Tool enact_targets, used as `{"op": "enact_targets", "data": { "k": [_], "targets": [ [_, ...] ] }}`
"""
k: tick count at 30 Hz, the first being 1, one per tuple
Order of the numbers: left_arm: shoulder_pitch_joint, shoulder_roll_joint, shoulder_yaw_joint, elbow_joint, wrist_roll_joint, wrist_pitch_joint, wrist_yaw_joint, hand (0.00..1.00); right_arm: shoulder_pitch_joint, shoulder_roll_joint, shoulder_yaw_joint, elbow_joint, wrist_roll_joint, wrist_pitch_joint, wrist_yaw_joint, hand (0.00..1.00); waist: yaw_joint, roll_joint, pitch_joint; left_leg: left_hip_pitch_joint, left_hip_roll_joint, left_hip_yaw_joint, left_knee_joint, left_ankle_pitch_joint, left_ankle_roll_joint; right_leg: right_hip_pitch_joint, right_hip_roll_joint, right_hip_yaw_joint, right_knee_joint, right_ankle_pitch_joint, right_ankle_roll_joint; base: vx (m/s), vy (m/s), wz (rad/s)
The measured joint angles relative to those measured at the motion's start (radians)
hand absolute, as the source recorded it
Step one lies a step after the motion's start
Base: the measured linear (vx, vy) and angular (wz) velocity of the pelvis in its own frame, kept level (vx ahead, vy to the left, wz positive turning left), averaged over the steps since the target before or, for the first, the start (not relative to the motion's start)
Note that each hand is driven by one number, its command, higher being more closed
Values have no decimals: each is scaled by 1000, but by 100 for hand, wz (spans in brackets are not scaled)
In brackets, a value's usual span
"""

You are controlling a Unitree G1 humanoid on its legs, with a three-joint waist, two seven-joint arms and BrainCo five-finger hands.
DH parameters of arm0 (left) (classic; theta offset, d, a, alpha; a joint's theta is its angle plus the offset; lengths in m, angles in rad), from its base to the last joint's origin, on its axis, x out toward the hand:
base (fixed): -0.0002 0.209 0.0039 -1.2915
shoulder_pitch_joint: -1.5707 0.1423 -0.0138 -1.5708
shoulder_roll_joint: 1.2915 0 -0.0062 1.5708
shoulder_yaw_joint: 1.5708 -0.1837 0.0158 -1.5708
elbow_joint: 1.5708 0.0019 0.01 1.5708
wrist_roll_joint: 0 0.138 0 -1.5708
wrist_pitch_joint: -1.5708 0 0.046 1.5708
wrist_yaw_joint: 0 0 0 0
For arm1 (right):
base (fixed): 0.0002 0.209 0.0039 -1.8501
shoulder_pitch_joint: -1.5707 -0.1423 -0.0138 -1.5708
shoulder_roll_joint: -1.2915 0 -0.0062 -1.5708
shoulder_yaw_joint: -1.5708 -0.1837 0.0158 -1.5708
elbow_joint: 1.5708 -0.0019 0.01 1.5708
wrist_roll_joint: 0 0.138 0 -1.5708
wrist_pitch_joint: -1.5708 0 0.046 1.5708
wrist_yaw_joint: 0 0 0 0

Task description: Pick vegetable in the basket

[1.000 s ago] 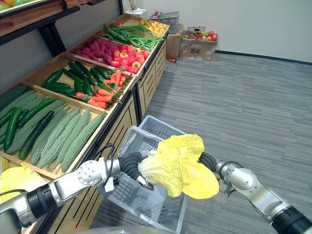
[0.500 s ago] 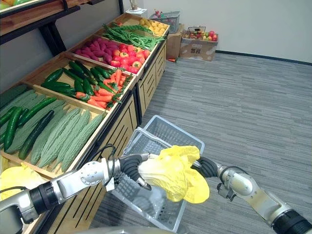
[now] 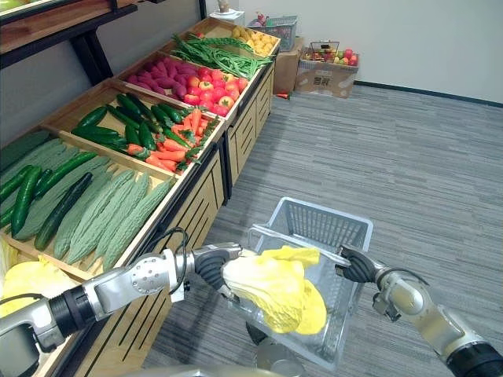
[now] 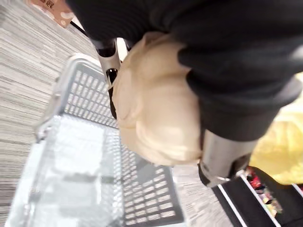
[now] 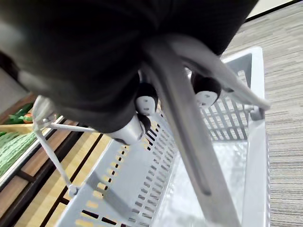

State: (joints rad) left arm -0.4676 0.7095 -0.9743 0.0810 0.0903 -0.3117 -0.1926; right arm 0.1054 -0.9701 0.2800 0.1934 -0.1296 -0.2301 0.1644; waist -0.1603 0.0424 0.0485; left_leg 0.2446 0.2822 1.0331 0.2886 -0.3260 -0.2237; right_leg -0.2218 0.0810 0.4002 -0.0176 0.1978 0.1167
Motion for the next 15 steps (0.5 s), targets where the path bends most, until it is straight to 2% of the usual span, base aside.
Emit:
{"op": "enact_targets", "data": {
  "k": [1,4,12,15],
  "targets": [
    [-2,-1,0,29,36,0,0,100,0,15,0,0,0,-1,1,100,-2,-5,4,-1,4,-1,1,0,0,-1,0,-10,0,-3,-1,-9,-21,5],
    [-3,-14,0,73,82,-1,5,100,0,31,0,-1,1,-1,1,100,-1,1,6,-3,12,-3,3,0,1,-2,4,-19,0,-1,-5,17,-20,6],
    [-8,-84,0,121,90,-1,17,100,-12,51,0,-25,11,-1,20,100,0,-2,22,8,10,22,-4,1,1,-2,5,-23,1,0,-4,19,8,-2],
    [-16,-88,0,130,90,-1,18,100,-26,57,1,-30,12,-2,21,100,-3,-5,38,11,8,26,-6,1,1,-2,5,-22,2,0,-4,1,9,-3]
  ]
}}
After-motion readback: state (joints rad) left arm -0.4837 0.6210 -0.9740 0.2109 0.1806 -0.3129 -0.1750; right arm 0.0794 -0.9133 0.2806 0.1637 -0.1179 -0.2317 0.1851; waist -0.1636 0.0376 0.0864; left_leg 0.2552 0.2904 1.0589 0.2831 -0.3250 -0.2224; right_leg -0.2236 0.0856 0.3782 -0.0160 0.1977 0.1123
